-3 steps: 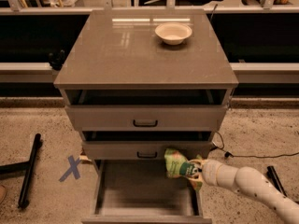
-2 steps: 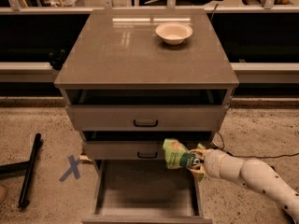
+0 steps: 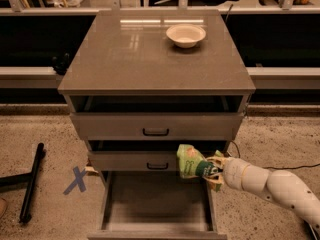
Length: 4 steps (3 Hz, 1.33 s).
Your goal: Pick green rice chip bag from bottom drawer and place on counter
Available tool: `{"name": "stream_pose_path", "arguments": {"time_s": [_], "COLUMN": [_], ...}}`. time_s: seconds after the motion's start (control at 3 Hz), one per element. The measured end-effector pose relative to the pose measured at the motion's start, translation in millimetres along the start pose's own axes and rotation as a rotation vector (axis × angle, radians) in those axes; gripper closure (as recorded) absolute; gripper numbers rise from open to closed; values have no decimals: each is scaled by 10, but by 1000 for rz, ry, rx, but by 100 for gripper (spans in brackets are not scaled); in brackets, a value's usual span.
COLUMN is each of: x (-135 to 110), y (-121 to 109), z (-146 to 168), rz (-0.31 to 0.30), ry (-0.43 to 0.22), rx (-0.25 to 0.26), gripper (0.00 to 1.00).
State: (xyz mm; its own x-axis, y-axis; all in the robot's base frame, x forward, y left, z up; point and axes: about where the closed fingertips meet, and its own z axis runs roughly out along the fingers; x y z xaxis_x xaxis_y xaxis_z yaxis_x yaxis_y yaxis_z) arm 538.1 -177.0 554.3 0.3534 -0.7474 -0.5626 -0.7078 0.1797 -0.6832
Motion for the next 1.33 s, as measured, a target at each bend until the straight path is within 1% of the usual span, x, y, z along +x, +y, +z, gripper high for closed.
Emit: {"name": "stream_pose_path", "arguments": {"time_s": [0.33, 0.67, 1.0, 1.33], "x": [-414, -968, -968, -989], "y": [-397, -968, -968, -1056], "z": [-464, -927, -927, -1030], "rz": [-63, -137, -137, -113], "ry": [-62, -130, -130, -169], "rx": [69, 150, 150, 192], "gripper": [100, 100, 100, 100]}}
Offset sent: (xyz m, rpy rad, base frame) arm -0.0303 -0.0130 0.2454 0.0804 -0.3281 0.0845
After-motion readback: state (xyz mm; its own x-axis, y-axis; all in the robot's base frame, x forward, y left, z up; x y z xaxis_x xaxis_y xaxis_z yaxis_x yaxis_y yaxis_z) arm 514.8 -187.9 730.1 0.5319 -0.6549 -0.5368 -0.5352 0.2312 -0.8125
